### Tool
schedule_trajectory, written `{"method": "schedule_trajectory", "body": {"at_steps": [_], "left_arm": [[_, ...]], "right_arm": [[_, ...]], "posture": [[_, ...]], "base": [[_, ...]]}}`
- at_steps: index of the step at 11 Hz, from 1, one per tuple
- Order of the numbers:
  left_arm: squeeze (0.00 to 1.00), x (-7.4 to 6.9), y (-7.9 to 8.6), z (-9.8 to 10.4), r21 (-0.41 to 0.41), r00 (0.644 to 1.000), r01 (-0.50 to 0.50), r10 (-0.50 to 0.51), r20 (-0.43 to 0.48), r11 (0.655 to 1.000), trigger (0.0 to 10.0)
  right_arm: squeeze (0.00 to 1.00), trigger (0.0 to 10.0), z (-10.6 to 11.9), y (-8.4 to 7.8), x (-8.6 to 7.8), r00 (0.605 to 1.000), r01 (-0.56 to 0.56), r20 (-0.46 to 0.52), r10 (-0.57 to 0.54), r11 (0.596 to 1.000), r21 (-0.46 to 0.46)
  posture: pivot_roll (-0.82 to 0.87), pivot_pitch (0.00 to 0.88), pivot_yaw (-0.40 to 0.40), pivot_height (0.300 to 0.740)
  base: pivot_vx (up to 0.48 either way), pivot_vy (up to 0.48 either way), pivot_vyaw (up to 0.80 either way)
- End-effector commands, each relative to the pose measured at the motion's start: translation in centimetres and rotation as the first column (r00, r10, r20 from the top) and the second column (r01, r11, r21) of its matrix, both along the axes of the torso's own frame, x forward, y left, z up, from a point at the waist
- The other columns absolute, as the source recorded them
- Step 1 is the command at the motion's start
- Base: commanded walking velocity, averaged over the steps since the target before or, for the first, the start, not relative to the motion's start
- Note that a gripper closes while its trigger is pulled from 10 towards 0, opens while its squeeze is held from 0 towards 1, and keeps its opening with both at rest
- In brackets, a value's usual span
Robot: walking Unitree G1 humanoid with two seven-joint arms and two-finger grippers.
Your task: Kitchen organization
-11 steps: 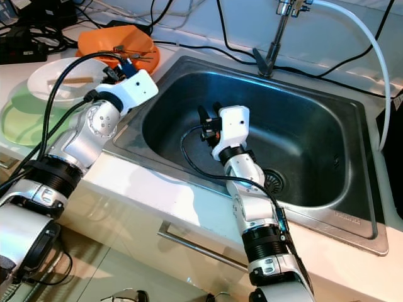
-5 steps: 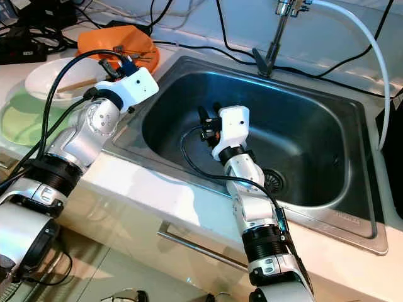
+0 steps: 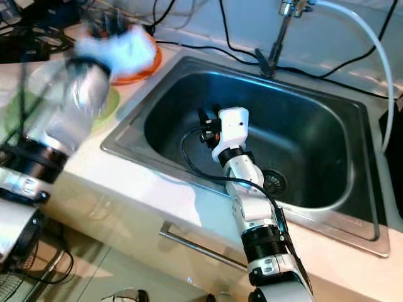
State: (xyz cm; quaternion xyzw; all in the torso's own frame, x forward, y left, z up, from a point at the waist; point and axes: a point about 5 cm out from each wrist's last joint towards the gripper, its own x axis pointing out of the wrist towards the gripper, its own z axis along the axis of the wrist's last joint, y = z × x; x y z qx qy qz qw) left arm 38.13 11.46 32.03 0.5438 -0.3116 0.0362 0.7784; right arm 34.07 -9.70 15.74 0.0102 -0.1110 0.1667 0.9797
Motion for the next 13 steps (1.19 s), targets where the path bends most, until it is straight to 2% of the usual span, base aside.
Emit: {"method": "schedule_trajectory", "body": {"at_steps": [1, 2, 3, 4, 5, 6, 7, 8, 9, 11, 12, 13], "left_arm": [[0.00, -1.4, -1.4, 1.9, -0.055, 0.986, 0.131, -0.124, 0.113, 0.990, 10.0], [0.00, -2.3, -2.1, 2.5, -0.076, 0.967, 0.207, -0.192, 0.170, 0.975, 10.0], [0.00, -3.0, -2.5, 2.7, -0.190, 0.939, 0.320, -0.284, 0.192, 0.928, 10.0], [0.00, -3.1, -2.6, 2.4, -0.404, 0.896, 0.442, -0.408, 0.172, 0.801, 10.0], [0.00, -2.7, -3.0, 1.1, -0.611, 0.818, 0.512, -0.559, 0.134, 0.604, 10.0], [0.00, -2.6, -3.1, 0.8, -0.644, 0.798, 0.519, -0.588, 0.130, 0.562, 10.0], [0.00, -2.6, -3.4, -0.1, -0.722, 0.757, 0.509, -0.644, 0.115, 0.469, 10.0], [0.00, -2.6, -3.5, -1.4, -0.793, 0.710, 0.480, -0.697, 0.100, 0.375, 10.0], [0.00, -2.6, -3.6, -2.7, -0.851, 0.668, 0.432, -0.740, 0.081, 0.297, 10.0], [0.00, -2.2, -3.1, -4.4, -0.913, 0.622, 0.357, -0.779, 0.075, 0.198, 10.0], [0.00, -2.1, -3.1, -5.4, -0.935, 0.569, 0.320, -0.820, 0.060, 0.154, 10.0], [0.00, -2.2, -3.3, -5.8, -0.941, 0.532, 0.307, -0.846, 0.048, 0.139, 10.0]], "right_arm": [[0.00, 10.0, 0.2, -0.1, 0.1, 1.000, -0.002, 0.008, 0.002, 1.000, 0.000], [0.00, 10.0, 0.2, -0.1, 0.1, 1.000, -0.002, 0.008, 0.002, 1.000, -0.001], [0.00, 10.0, 0.1, -0.1, 0.1, 1.000, -0.001, 0.008, 0.001, 1.000, -0.001], [0.00, 10.0, 0.2, -0.1, 0.1, 1.000, 0.001, 0.011, -0.001, 1.000, -0.004], [0.00, 10.0, 0.2, -0.2, 0.1, 1.000, 0.004, 0.017, -0.004, 1.000, -0.012], [0.00, 10.0, 0.3, -0.2, 0.1, 1.000, 0.004, 0.017, -0.003, 1.000, -0.011], [0.14, 10.0, 0.3, -0.2, 0.1, 1.000, 0.001, 0.017, -0.001, 1.000, -0.010], [1.00, 10.0, 0.2, 0.1, -0.1, 0.999, -0.029, 0.025, 0.030, 0.999, -0.039], [1.00, 10.0, 0.1, 0.4, -0.3, 0.997, -0.067, 0.039, 0.071, 0.993, -0.095], [1.00, 10.0, 0.2, 0.7, -0.5, 0.994, -0.085, 0.060, 0.096, 0.982, -0.168], [0.00, 10.0, 0.2, 1.0, -0.6, 0.992, -0.086, 0.074, 0.103, 0.975, -0.206], [0.00, 10.0, 0.2, 1.0, -0.6, 0.992, -0.085, 0.075, 0.102, 0.975, -0.205]], "posture": [[0.05, 0.062, -0.048, 0.740], [0.05, 0.062, -0.048, 0.740], [0.05, 0.061, -0.048, 0.740], [0.04, 0.061, -0.046, 0.740], [0.04, 0.063, -0.046, 0.740], [0.04, 0.063, -0.046, 0.740], [0.04, 0.063, -0.046, 0.740], [0.04, 0.065, -0.044, 0.740], [0.04, 0.065, -0.040, 0.740], [0.03, 0.066, -0.035, 0.740], [0.04, 0.067, -0.031, 0.740], [0.04, 0.066, -0.028, 0.740]], "base": [[0.000, 0.000, 0.00], [0.000, 0.000, 0.00], [0.000, 0.000, 0.00], [0.000, 0.000, 0.00], [0.000, 0.000, 0.00], [0.000, 0.000, 0.00], [0.000, 0.000, 0.00], [0.000, 0.000, 0.00], [0.000, 0.000, 0.00], [0.000, 0.000, 0.00], [0.000, 0.000, 0.00], [0.000, 0.000, 0.00]]}}
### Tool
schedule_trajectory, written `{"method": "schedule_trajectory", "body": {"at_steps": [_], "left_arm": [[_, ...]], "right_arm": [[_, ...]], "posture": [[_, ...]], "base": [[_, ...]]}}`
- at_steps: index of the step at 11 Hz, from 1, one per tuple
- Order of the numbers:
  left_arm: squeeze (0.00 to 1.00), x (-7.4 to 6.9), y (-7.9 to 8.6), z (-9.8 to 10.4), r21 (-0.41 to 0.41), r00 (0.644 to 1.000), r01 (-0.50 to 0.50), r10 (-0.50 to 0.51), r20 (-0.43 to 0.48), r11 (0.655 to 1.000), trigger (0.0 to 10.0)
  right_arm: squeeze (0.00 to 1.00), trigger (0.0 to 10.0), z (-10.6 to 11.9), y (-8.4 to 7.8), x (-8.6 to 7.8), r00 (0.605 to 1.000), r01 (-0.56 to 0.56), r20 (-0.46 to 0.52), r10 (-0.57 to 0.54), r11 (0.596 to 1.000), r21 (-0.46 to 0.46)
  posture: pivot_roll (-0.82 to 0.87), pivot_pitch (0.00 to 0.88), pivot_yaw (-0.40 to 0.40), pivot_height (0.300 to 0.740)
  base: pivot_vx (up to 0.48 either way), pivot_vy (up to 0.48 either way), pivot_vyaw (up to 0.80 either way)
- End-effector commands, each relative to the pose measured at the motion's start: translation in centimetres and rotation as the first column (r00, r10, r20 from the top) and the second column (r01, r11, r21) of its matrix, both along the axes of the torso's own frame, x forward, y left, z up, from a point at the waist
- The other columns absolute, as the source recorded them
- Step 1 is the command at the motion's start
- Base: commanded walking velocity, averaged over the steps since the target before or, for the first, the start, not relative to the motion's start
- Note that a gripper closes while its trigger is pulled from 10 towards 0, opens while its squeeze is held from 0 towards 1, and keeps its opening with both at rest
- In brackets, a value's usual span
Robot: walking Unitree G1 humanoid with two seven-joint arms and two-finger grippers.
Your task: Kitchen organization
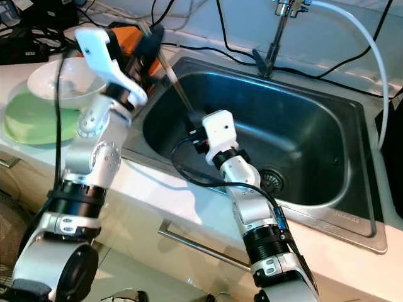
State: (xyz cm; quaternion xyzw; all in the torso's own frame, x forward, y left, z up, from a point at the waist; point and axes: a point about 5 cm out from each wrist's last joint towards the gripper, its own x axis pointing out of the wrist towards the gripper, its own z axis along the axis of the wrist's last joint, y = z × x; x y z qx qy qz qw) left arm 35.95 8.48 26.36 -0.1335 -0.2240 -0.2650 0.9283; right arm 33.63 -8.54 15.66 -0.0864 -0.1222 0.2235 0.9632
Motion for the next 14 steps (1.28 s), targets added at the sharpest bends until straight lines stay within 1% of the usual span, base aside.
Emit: {"method": "schedule_trajectory", "body": {"at_steps": [1, 2, 3, 7, 8, 10, 11, 12, 14], "left_arm": [[0.00, -0.3, -0.5, -0.7, -0.009, 0.997, 0.062, -0.062, -0.036, 0.998, 10.0], [0.00, -0.5, -0.7, -1.0, -0.033, 0.993, 0.101, -0.103, -0.055, 0.994, 10.0], [0.00, -0.6, -0.9, -1.2, -0.038, 0.989, 0.131, -0.133, -0.062, 0.991, 10.0], [0.00, -1.4, -2.1, -1.2, -0.037, 0.963, 0.254, -0.257, -0.078, 0.966, 10.0], [0.00, -1.6, -2.2, -1.1, -0.030, 0.958, 0.277, -0.279, -0.073, 0.960, 10.0], [0.00, -1.8, -2.1, -1.1, -0.030, 0.955, 0.288, -0.289, -0.073, 0.957, 10.0], [0.00, -1.8, -2.0, -1.2, -0.019, 0.953, 0.292, -0.292, -0.076, 0.956, 10.0], [0.00, -1.9, -2.0, -1.2, -0.014, 0.953, 0.293, -0.293, -0.078, 0.956, 10.0], [0.00, -1.9, -2.1, -1.3, -0.003, 0.951, 0.299, -0.298, -0.083, 0.954, 10.0]], "right_arm": [[0.00, 10.0, 0.3, 0.1, -0.2, 1.000, -0.004, 0.028, 0.004, 1.000, -0.003], [0.00, 10.0, 0.2, 0.2, -0.2, 1.000, -0.006, 0.030, 0.006, 1.000, -0.003], [0.00, 10.0, 0.3, 0.4, -0.3, 0.999, -0.007, 0.032, 0.007, 1.000, -0.002], [0.00, 10.0, 0.1, 0.9, -0.4, 0.999, -0.014, 0.032, 0.014, 1.000, 0.008], [0.00, 10.0, 0.1, 1.0, -0.4, 0.999, -0.011, 0.033, 0.011, 1.000, 0.012], [0.00, 10.0, 0.0, 0.9, -0.2, 1.000, 0.008, 0.030, -0.009, 1.000, 0.010], [0.00, 2.7, 0.0, 0.8, -0.2, 1.000, 0.016, 0.026, -0.016, 1.000, 0.016], [0.00, 0.0, -0.1, 0.8, -0.2, 0.999, 0.018, 0.028, -0.019, 1.000, 0.018], [0.00, 0.0, -0.1, 0.7, -0.1, 0.999, 0.030, 0.026, -0.031, 0.999, 0.019]], "posture": [[0.03, 0.065, -0.021, 0.740], [0.03, 0.062, -0.017, 0.740], [0.03, 0.060, -0.014, 0.740], [0.03, 0.040, -0.007, 0.740], [0.03, 0.036, -0.004, 0.740], [0.03, 0.029, -0.003, 0.740], [0.04, 0.027, -0.002, 0.740], [0.04, 0.026, -0.001, 0.740], [0.04, 0.026, -0.001, 0.740]], "base": [[0.000, 0.000, 0.00], [0.000, 0.000, 0.00], [0.000, 0.000, 0.00], [0.000, 0.000, 0.00], [0.000, 0.000, 0.00], [0.000, 0.000, 0.00], [0.000, 0.000, 0.00], [0.000, 0.000, 0.00], [0.000, 0.000, 0.00]]}}
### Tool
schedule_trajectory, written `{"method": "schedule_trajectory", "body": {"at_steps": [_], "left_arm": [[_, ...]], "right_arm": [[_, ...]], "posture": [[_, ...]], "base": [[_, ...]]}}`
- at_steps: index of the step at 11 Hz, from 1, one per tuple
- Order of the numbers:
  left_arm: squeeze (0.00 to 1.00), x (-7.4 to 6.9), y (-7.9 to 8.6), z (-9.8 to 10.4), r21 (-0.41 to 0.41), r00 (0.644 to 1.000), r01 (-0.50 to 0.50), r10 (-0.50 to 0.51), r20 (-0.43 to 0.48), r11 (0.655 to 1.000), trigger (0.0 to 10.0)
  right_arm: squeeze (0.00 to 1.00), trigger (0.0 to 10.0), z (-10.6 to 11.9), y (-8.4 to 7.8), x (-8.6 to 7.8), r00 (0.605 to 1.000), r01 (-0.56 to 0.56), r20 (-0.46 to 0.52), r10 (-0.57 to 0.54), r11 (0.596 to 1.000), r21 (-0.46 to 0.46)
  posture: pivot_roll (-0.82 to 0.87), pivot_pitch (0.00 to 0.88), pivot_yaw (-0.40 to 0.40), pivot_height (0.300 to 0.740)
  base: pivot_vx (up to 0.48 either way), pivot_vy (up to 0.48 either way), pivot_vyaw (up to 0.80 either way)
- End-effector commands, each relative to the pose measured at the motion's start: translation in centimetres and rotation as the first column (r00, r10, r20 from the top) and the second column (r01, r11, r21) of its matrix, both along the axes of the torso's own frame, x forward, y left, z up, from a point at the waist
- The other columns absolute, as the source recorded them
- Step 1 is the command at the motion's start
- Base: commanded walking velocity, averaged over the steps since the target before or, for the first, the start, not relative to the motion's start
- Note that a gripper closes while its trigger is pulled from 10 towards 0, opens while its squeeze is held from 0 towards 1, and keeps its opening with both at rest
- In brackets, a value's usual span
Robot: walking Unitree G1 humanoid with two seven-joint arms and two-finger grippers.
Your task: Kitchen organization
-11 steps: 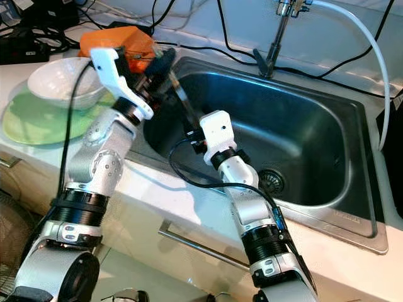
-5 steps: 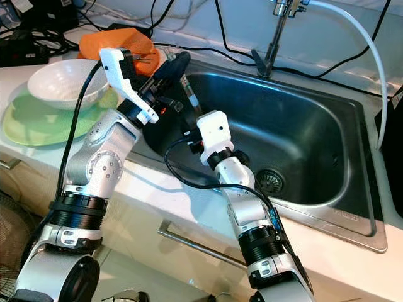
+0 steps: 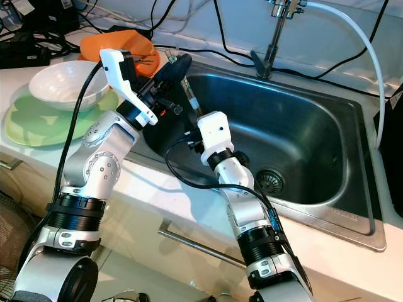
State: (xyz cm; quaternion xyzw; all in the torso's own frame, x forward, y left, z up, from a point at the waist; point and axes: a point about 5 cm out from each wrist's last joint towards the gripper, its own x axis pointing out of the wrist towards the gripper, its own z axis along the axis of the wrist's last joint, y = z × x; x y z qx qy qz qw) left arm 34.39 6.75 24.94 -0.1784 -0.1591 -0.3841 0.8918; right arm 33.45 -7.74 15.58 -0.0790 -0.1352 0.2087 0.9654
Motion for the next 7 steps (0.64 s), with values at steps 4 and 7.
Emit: {"method": "schedule_trajectory", "body": {"at_steps": [4, 7], "left_arm": [[0.00, -0.43, -0.71, 0.17, 0.029, 0.999, 0.027, -0.027, 0.021, 0.999, 10.0], [0.00, -0.46, -0.74, 0.09, 0.032, 1.000, 0.021, -0.022, 0.020, 0.999, 10.0]], "right_arm": [[0.00, 0.0, -0.02, -0.27, 0.16, 1.000, 0.011, 0.003, -0.011, 1.000, -0.006], [0.00, 0.0, -0.12, -0.39, 0.16, 1.000, 0.013, -0.002, -0.013, 1.000, -0.006]], "posture": [[0.04, 0.029, -0.004, 0.740], [0.04, 0.037, -0.006, 0.740]], "base": [[0.000, 0.000, 0.00], [0.000, 0.000, 0.00]]}}
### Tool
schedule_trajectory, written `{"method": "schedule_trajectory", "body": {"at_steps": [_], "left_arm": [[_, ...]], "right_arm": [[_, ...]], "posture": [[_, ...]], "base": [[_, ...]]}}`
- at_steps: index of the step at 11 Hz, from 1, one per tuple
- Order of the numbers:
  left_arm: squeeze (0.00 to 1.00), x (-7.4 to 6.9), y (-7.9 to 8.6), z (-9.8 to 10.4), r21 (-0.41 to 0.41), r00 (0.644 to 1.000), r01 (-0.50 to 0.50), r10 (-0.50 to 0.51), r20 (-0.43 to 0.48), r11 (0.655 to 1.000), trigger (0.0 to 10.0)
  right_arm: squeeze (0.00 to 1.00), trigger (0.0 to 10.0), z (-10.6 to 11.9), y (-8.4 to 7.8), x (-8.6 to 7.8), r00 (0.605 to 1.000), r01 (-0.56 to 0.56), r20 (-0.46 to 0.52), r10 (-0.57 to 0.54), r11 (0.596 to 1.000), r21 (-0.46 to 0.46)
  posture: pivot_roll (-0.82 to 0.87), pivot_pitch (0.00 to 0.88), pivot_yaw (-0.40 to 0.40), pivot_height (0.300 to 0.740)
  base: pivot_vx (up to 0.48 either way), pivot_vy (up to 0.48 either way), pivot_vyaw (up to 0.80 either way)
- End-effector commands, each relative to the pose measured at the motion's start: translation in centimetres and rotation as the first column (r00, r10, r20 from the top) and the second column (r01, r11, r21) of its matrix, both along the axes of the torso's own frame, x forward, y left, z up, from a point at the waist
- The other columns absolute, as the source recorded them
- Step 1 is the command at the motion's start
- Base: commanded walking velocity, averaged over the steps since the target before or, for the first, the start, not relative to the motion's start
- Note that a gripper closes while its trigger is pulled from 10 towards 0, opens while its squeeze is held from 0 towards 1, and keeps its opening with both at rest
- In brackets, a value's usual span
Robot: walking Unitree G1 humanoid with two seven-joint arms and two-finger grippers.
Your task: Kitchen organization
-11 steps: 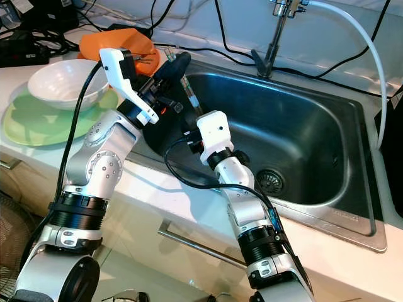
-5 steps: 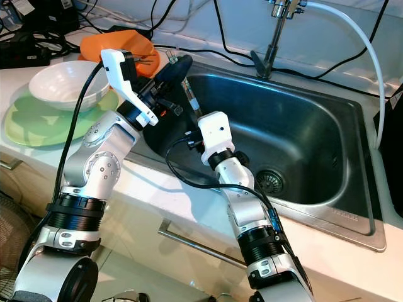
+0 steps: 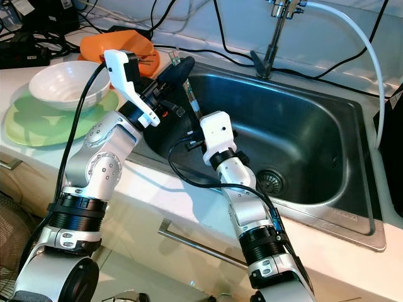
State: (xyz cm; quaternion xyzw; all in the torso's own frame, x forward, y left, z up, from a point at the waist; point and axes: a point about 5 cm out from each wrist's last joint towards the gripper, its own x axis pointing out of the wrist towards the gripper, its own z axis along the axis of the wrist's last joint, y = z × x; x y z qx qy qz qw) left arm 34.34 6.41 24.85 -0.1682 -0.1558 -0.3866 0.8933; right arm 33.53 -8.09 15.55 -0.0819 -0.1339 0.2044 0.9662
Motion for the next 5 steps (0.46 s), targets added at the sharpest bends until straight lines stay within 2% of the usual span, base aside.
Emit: {"method": "schedule_trajectory", "body": {"at_steps": [1, 2, 3, 5], "left_arm": [[0.00, -0.35, -0.37, 0.20, 0.011, 1.000, 0.016, -0.016, 0.018, 1.000, 10.0], [0.00, -0.32, -0.35, 0.21, 0.011, 1.000, 0.013, -0.013, 0.018, 1.000, 10.0], [1.00, -0.24, -0.28, 0.19, 0.007, 1.000, 0.006, -0.006, 0.014, 1.000, 10.0], [1.00, -0.13, -0.11, 0.28, 0.002, 1.000, -0.002, 0.002, 0.014, 1.000, 10.0]], "right_arm": [[0.00, 0.0, -0.09, -0.13, 0.12, 1.000, 0.007, -0.003, -0.007, 1.000, -0.001], [0.00, 0.0, -0.10, -0.18, 0.14, 1.000, 0.009, -0.004, -0.009, 1.000, -0.001], [0.00, 0.0, -0.12, -0.23, 0.16, 1.000, 0.011, -0.006, -0.011, 1.000, 0.001], [0.00, 0.0, -0.18, -0.30, 0.24, 1.000, 0.013, -0.012, -0.013, 1.000, 0.001]], "posture": [[0.04, 0.039, -0.007, 0.740], [0.04, 0.039, -0.008, 0.740], [0.04, 0.041, -0.009, 0.740], [0.05, 0.045, -0.009, 0.740]], "base": [[0.000, 0.000, 0.00], [0.000, 0.000, 0.00], [0.000, 0.000, 0.00], [0.000, 0.000, 0.00]]}}
